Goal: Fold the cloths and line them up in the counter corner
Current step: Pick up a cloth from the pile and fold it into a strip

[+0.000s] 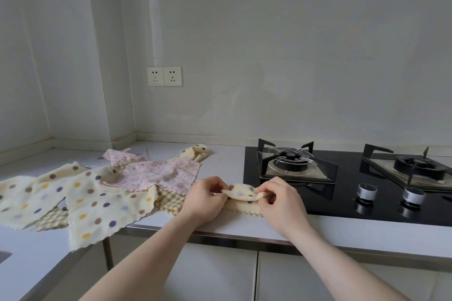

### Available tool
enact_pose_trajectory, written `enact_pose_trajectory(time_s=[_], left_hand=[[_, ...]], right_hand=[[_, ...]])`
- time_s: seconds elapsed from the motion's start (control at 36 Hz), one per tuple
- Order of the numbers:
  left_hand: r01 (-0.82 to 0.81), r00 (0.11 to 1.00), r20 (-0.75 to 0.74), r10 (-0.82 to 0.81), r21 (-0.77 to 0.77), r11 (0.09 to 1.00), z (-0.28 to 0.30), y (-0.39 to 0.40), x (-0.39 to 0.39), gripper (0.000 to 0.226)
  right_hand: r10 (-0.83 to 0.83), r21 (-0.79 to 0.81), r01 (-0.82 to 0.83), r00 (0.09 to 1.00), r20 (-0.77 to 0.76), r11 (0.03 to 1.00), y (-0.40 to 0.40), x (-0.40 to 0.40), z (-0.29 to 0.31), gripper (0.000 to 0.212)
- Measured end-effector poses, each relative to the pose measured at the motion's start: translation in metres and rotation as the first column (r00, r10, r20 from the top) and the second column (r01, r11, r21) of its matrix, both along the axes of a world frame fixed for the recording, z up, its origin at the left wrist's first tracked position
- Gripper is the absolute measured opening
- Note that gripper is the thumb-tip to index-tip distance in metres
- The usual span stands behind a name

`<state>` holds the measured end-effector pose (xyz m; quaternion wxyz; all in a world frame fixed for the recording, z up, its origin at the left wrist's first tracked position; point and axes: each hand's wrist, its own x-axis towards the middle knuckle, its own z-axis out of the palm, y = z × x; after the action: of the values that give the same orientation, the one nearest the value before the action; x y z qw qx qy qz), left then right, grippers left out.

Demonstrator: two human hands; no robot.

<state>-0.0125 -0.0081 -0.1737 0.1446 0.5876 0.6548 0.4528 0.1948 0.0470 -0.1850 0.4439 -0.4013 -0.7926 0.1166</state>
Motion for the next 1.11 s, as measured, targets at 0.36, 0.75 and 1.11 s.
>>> enact_pose_trajectory(time_s=[0.36,0.75,1.11], left_hand=[[-0.025,0.977,-0.215,0.006,-0.084,0.996,-0.001,-0.001,0.003,0.015],[-0.099,0.977,-0.193,0.090,-0.036,0.994,-0.001,0.003,0.003,0.049],[-0.060,0.981,-0.191,0.044,-0.081,0.995,-0.004,0.002,0.000,0.037]], right_hand=[[-0.030,-0.001,0.030,0.985,0.167,1.000,-0.005,0.002,0.001,0.011],[-0.072,-0.043,0.079,0.988,0.135,0.996,-0.001,-0.001,0.001,0.038],[-0.131,-0.199,0.155,0.983,0.132,0.968,-0.004,-0.001,0.009,0.048]])
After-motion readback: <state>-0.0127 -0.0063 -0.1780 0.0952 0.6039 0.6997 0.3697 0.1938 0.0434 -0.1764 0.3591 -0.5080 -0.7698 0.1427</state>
